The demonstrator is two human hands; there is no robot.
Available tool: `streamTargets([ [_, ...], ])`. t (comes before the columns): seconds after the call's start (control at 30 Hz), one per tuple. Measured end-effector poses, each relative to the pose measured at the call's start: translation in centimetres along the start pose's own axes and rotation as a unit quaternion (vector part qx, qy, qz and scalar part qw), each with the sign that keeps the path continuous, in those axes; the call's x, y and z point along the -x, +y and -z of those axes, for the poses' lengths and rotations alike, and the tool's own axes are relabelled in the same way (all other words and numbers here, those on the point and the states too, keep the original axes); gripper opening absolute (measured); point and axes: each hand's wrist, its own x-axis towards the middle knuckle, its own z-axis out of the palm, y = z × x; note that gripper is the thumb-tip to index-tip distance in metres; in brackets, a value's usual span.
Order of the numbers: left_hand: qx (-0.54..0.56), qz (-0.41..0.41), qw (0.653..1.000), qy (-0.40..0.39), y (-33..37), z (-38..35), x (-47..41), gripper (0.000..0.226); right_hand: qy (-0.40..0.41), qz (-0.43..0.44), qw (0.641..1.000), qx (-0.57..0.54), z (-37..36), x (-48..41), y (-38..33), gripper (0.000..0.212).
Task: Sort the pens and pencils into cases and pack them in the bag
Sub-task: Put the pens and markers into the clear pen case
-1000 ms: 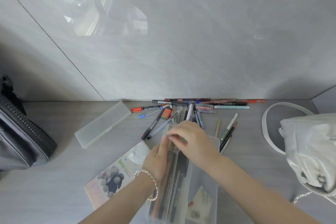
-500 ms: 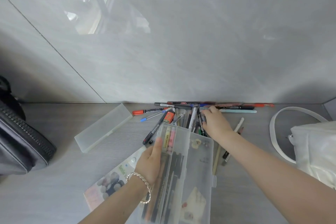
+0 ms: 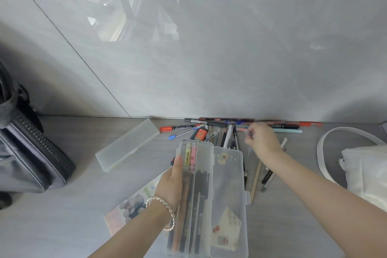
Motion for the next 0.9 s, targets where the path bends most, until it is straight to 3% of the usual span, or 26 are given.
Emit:
streamTargets([
  [0.1, 0.019, -0.001, 1.000, 0.005, 0.0, 0.1, 0.3, 0.045, 0.085, -0.013, 0.966, -0.245, 3.4, 2.1, -3.7, 0.007],
  [0.27, -0.017, -0.004, 1.000, 0.005, 0.0, -1.1, 0.9, 0.060, -0.086, -0.009, 0.889, -0.451, 5.3, 7.9, -9.2, 0.019],
  [0.37, -0.022, 0.001, 1.000, -0.010, 0.2, -1.9, 1.4, 0.062, -0.140, 0.012, 0.886, -0.441, 3.5, 10.0, -10.2, 0.023],
  [0.47, -0.012, -0.033, 0.999, -0.030, 0.3, -2.4, 1.7, 0.059, -0.124, 0.023, 0.903, -0.412, 1.7, 10.6, -9.7, 0.028],
  [0.57, -0.029, -0.032, 0.999, -0.030, 0.1, -2.5, 2.0, 0.060, -0.061, 0.091, 0.960, -0.259, 1.3, 10.5, -9.2, 0.023],
  [0.63, -0.036, -0.033, 0.998, -0.035, -0.2, -2.7, 2.2, 0.062, -0.055, 0.121, 0.976, -0.172, 1.6, 10.4, -9.0, 0.029],
  [0.8, -0.008, -0.028, 0.999, -0.015, 0.1, -2.4, 2.0, 0.062, -0.010, 0.175, 0.960, -0.219, 3.0, 11.7, -9.0, 0.022],
  [0.9, 0.023, 0.024, 0.999, 0.003, 1.0, -1.9, 1.4, 0.070, -0.081, 0.245, 0.945, -0.201, 2.2, 13.4, -9.0, 0.023],
])
